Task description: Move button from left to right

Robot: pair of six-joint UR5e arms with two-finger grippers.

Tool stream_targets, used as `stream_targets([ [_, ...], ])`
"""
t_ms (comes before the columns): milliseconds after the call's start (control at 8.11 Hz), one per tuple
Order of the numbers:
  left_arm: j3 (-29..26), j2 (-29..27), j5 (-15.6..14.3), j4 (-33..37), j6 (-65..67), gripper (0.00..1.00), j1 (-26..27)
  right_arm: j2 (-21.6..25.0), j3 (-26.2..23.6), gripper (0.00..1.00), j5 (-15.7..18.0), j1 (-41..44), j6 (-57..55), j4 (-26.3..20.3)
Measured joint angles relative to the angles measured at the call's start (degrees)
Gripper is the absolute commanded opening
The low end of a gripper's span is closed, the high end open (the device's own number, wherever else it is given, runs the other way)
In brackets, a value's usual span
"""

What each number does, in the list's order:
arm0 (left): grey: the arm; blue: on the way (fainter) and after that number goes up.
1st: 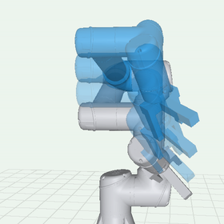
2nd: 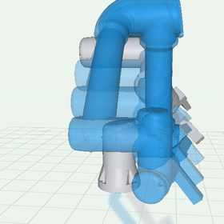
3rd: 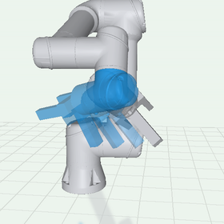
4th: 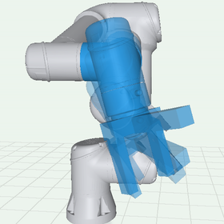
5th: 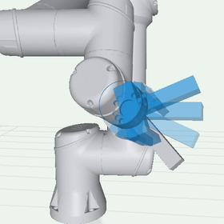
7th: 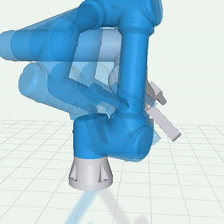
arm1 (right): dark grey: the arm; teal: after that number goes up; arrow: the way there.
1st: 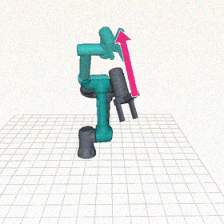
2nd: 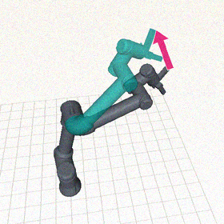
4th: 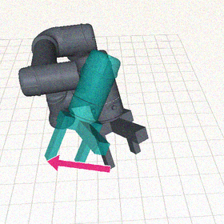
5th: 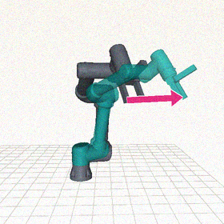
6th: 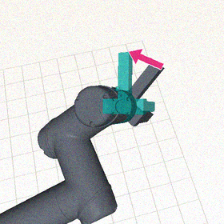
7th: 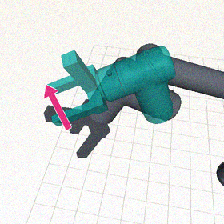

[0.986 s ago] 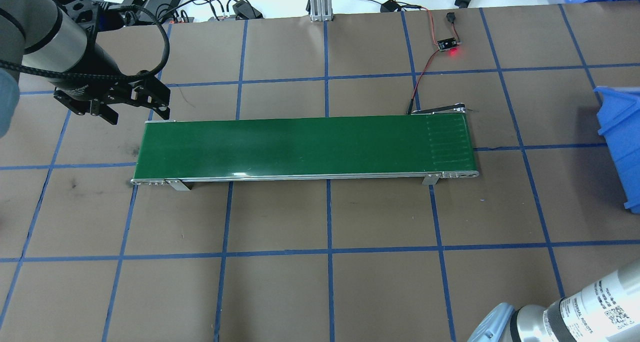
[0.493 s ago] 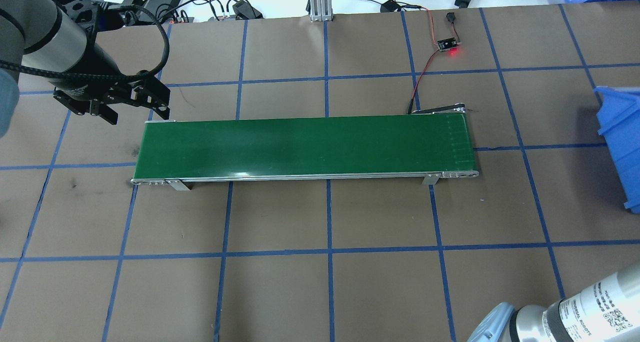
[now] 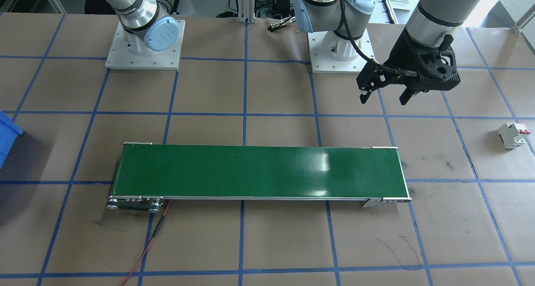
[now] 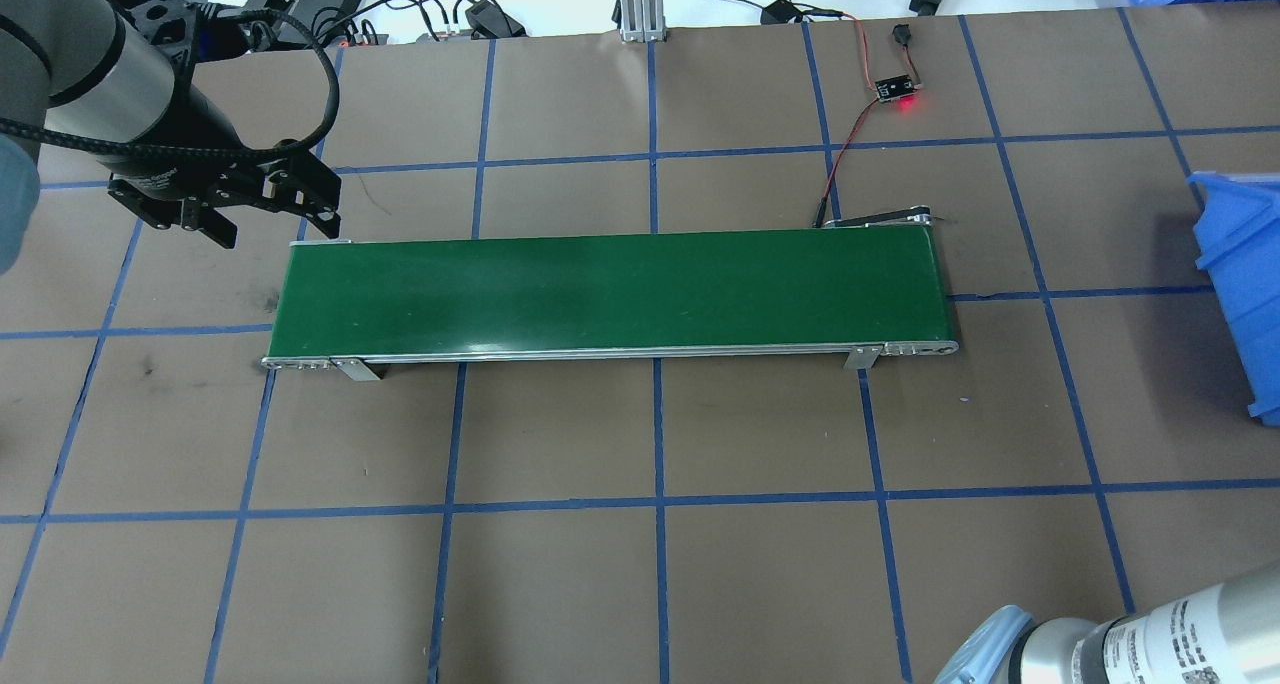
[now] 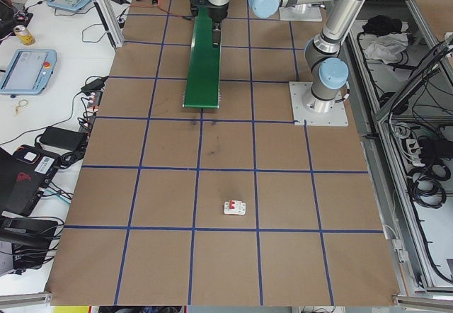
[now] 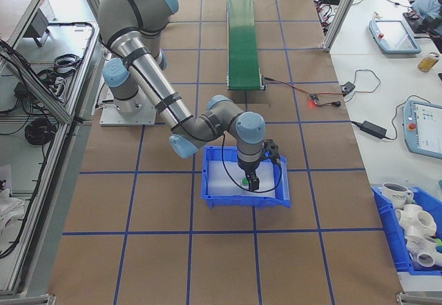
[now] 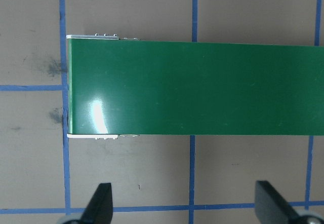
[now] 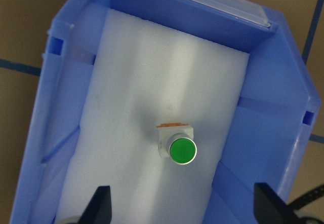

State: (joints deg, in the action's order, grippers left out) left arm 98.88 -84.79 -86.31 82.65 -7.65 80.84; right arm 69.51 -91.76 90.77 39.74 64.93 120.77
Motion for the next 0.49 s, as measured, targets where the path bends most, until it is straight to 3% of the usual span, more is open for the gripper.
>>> stream_targets([
  [493, 0.00, 0.05, -0.04, 0.05, -0.07, 1.00, 0.00, 14.88, 0.23, 1.00, -0.48, 3.85, -8.41, -16.67],
])
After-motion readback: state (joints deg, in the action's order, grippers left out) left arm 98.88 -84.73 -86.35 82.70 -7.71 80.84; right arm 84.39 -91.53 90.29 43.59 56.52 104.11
